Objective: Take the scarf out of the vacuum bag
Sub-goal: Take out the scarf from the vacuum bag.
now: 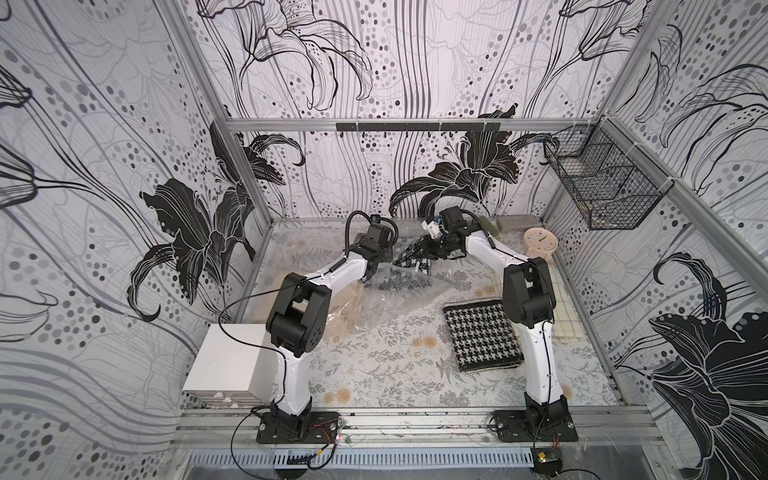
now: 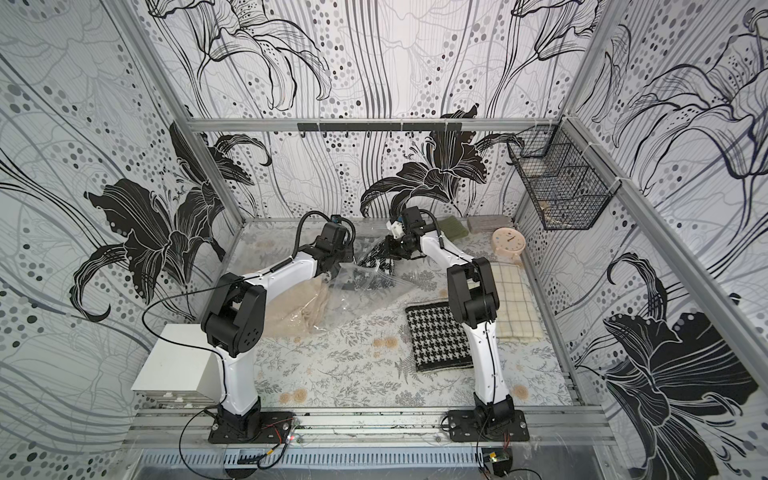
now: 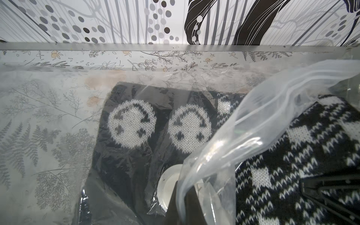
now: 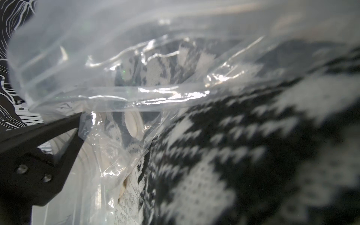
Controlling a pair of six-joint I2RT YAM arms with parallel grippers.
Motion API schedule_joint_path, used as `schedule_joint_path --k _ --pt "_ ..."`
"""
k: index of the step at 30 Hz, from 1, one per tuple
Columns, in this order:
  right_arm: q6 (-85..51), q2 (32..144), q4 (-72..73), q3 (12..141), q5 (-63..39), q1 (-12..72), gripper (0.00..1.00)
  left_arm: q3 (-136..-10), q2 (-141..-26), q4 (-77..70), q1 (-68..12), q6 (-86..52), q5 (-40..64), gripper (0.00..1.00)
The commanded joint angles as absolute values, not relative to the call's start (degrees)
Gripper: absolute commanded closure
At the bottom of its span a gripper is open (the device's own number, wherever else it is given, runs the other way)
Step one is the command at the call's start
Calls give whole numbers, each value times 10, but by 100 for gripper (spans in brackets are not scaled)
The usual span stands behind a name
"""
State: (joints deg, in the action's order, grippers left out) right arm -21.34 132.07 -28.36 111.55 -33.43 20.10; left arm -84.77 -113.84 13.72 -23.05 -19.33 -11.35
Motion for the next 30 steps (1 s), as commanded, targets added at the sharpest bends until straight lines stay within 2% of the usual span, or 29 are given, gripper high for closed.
schedule_joint_path --k 1,6,10,30 --pt "-211 1321 -282 1129 -341 195 100 -848 -1143 134 -229 -198 -120 100" --pt "-210 1323 -285 1128 -339 195 100 -837 -1133 133 -229 -195 -126 100" --pt "-240 1291 -226 1077 -380 191 100 -835 -1127 135 -230 -194 -130 100" --pt "-243 1236 -254 1010 -310 188 100 -831 -1129 135 -229 -196 -144 100"
